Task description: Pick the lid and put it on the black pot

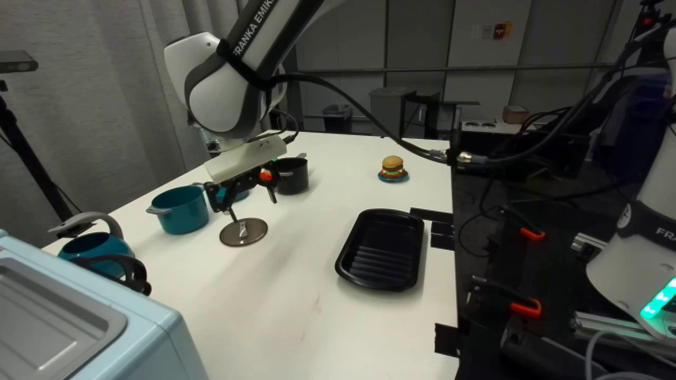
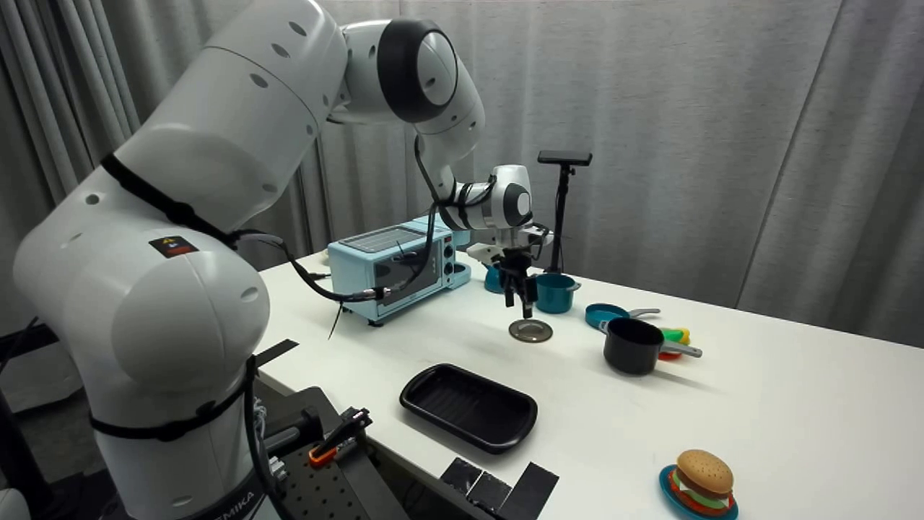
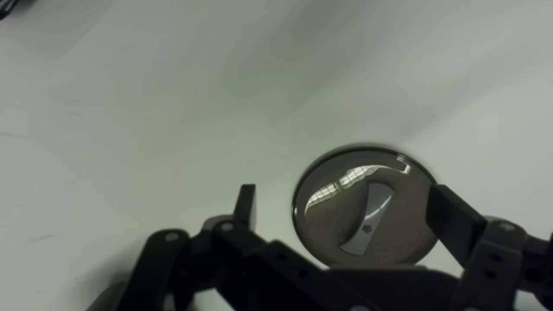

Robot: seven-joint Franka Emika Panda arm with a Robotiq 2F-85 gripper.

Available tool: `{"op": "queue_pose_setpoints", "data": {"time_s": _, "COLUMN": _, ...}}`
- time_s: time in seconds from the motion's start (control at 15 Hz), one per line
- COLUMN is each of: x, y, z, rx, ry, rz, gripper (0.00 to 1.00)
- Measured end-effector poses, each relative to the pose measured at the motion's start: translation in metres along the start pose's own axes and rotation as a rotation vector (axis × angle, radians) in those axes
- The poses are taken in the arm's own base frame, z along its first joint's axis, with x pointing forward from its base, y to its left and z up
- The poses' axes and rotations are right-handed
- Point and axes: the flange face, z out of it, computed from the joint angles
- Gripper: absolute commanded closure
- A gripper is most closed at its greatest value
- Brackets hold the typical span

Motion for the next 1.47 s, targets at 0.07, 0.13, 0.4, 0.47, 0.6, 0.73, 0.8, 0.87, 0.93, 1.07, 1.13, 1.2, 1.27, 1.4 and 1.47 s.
{"op": "queue_pose_setpoints", "data": {"time_s": 0.07, "x": 0.006, "y": 0.006, "z": 0.0, "rx": -0.001, "ry": 0.004, "rz": 0.006, "gripper": 0.0}}
{"op": "queue_pose_setpoints", "data": {"time_s": 0.13, "x": 0.012, "y": 0.012, "z": 0.0, "rx": -0.001, "ry": 0.008, "rz": 0.012, "gripper": 0.0}}
{"op": "queue_pose_setpoints", "data": {"time_s": 0.4, "x": 0.03, "y": 0.025, "z": 0.009, "rx": 0.012, "ry": 0.032, "rz": 0.031, "gripper": 0.0}}
{"op": "queue_pose_setpoints", "data": {"time_s": 0.47, "x": 0.033, "y": 0.025, "z": 0.012, "rx": 0.02, "ry": 0.042, "rz": 0.033, "gripper": 0.0}}
{"op": "queue_pose_setpoints", "data": {"time_s": 0.6, "x": 0.035, "y": 0.019, "z": 0.019, "rx": 0.044, "ry": 0.066, "rz": 0.03, "gripper": 0.0}}
{"op": "queue_pose_setpoints", "data": {"time_s": 0.73, "x": 0.035, "y": 0.012, "z": 0.025, "rx": 0.072, "ry": 0.086, "rz": 0.03, "gripper": 0.0}}
{"op": "queue_pose_setpoints", "data": {"time_s": 0.8, "x": 0.035, "y": 0.008, "z": 0.027, "rx": 0.084, "ry": 0.093, "rz": 0.031, "gripper": 0.0}}
{"op": "queue_pose_setpoints", "data": {"time_s": 0.87, "x": 0.035, "y": 0.005, "z": 0.03, "rx": 0.094, "ry": 0.098, "rz": 0.031, "gripper": 0.0}}
{"op": "queue_pose_setpoints", "data": {"time_s": 0.93, "x": 0.035, "y": 0.001, "z": 0.031, "rx": 0.103, "ry": 0.101, "rz": 0.033, "gripper": 0.0}}
{"op": "queue_pose_setpoints", "data": {"time_s": 1.07, "x": 0.035, "y": -0.004, "z": 0.035, "rx": 0.118, "ry": 0.103, "rz": 0.039, "gripper": 0.0}}
{"op": "queue_pose_setpoints", "data": {"time_s": 1.13, "x": 0.035, "y": -0.005, "z": 0.037, "rx": 0.122, "ry": 0.101, "rz": 0.042, "gripper": 0.0}}
{"op": "queue_pose_setpoints", "data": {"time_s": 1.2, "x": 0.035, "y": -0.007, "z": 0.039, "rx": 0.124, "ry": 0.099, "rz": 0.045, "gripper": 0.0}}
{"op": "queue_pose_setpoints", "data": {"time_s": 1.27, "x": 0.036, "y": -0.008, "z": 0.041, "rx": 0.125, "ry": 0.098, "rz": 0.046, "gripper": 0.0}}
{"op": "queue_pose_setpoints", "data": {"time_s": 1.4, "x": 0.035, "y": -0.011, "z": 0.047, "rx": 0.125, "ry": 0.093, "rz": 0.047, "gripper": 0.0}}
{"op": "queue_pose_setpoints", "data": {"time_s": 1.47, "x": 0.035, "y": -0.012, "z": 0.05, "rx": 0.124, "ry": 0.091, "rz": 0.047, "gripper": 0.0}}
